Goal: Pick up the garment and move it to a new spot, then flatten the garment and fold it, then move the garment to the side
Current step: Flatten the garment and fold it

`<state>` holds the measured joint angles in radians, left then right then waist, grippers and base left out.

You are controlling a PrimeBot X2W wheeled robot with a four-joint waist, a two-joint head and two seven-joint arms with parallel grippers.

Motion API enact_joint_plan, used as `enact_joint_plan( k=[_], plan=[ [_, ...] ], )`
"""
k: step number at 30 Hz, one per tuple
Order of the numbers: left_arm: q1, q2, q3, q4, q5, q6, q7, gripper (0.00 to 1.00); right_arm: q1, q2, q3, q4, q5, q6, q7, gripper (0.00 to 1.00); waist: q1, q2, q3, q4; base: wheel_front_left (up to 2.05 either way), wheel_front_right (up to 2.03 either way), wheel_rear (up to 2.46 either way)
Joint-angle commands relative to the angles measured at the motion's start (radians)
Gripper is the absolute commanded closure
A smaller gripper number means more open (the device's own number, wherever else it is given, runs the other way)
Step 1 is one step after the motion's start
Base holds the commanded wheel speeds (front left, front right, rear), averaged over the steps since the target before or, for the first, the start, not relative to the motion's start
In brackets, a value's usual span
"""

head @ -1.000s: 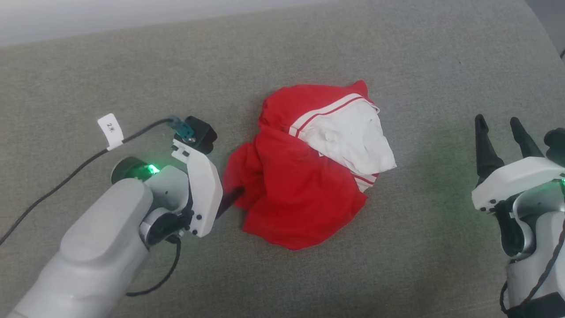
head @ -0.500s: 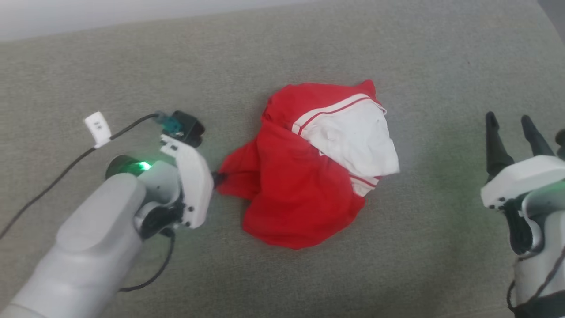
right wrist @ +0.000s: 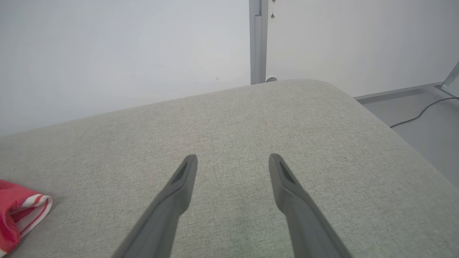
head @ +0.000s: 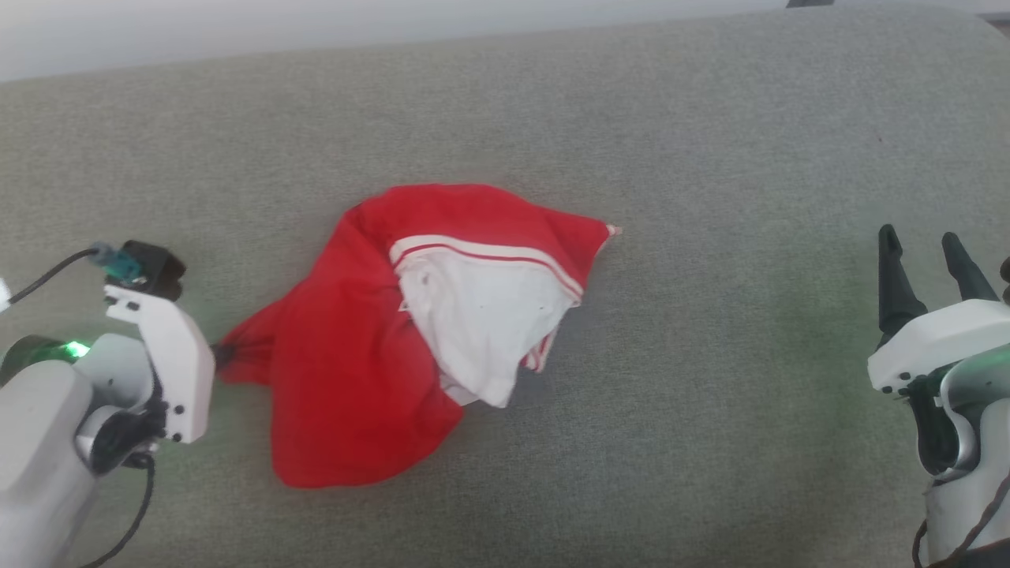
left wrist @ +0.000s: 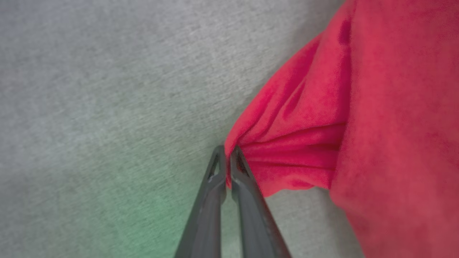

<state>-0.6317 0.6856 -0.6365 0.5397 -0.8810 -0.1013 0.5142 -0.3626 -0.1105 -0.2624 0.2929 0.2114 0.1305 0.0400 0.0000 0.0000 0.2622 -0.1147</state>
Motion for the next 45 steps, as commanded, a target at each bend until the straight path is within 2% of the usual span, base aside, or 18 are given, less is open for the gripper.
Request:
enact_joint_plan(
  k=[1, 2, 3, 4, 5, 14, 24, 32, 38, 39, 40, 45],
  plan=[
    [0.034, 0.009, -0.006, 0.02, -0.003, 0.008, 0.006, 1.0, 0.007, 0.001, 0.001, -0.004, 0.001, 0.0, -0.002, 0.0, 0.0, 0.0, -0.001, 0.001, 0.0, 0.0, 0.0],
    [0.037, 0.01, 0.0, 0.02, -0.014, 0.008, 0.003, 1.0, 0.008, 0.002, 0.003, -0.004, 0.001, 0.0, -0.001, 0.0, 0.0, 0.0, -0.003, 0.003, 0.0, 0.0, 0.0],
    [0.033, 0.011, 0.008, 0.016, -0.019, 0.01, -0.003, 0.69, 0.009, 0.003, 0.005, -0.004, 0.0, 0.0, -0.001, 0.0, 0.0, 0.0, -0.005, 0.005, 0.0, 0.0, 0.0],
    [0.023, 0.017, 0.014, 0.008, -0.014, 0.014, -0.014, 0.14, 0.01, 0.003, 0.006, -0.004, -0.001, 0.0, 0.0, 0.0, 0.0, 0.0, -0.008, 0.006, 0.0, 0.0, 0.0],
    [0.014, 0.019, 0.022, 0.001, -0.017, 0.018, -0.015, 0.0, 0.01, 0.004, 0.007, -0.005, -0.001, 0.0, 0.0, 0.0, 0.0, 0.0, -0.011, 0.008, 0.0, 0.0, 0.0],
    [-0.076, 0.022, 0.011, -0.167, 0.013, 0.084, 0.069, 0.0, 0.011, 0.005, 0.014, -0.009, -0.005, 0.0, 0.001, 0.0, 0.0, 0.0, -0.034, 0.008, 0.0, 0.0, 0.0],
    [-0.132, -0.065, -0.043, -0.362, 0.005, 0.109, 0.16, 0.0, -0.012, 0.01, 0.043, 0.001, 0.002, 0.0, -0.007, 0.0, 0.0, 0.0, -0.029, -0.033, 0.0, 0.0, 0.0],
    [-0.125, -0.091, -0.081, -0.394, -0.016, 0.121, 0.23, 0.0, -0.027, 0.022, 0.066, 0.015, 0.005, 0.0, -0.021, 0.0, 0.0, 0.0, -0.009, -0.07, 0.0, 0.0, 0.0],
    [-0.142, -0.083, -0.116, -0.36, 0.044, 0.109, 0.222, 0.0, -0.033, 0.026, 0.067, 0.023, 0.006, 0.0, -0.028, 0.0, 0.0, 0.0, 0.005, -0.079, 0.0, 0.0, 0.0],
    [-0.144, -0.084, -0.123, -0.349, 0.055, 0.102, 0.218, 0.37, -0.035, 0.026, 0.067, 0.024, 0.005, 0.0, -0.03, 0.0, 0.0, 0.0, 0.007, -0.08, 0.0, 0.0, 0.0],
    [-0.146, -0.089, -0.124, -0.333, 0.057, 0.103, 0.211, 0.99, -0.035, 0.027, 0.067, 0.025, 0.005, 0.0, -0.031, 0.0, 0.0, 0.0, 0.009, -0.081, 0.0, 0.0, 0.0],
    [-0.161, -0.099, -0.114, -0.29, 0.039, 0.085, 0.192, 1.0, -0.037, 0.027, 0.065, 0.029, 0.002, 0.0, -0.034, 0.0, 0.0, 0.0, 0.015, -0.08, 0.0, 0.0, 0.0]
  ],
)
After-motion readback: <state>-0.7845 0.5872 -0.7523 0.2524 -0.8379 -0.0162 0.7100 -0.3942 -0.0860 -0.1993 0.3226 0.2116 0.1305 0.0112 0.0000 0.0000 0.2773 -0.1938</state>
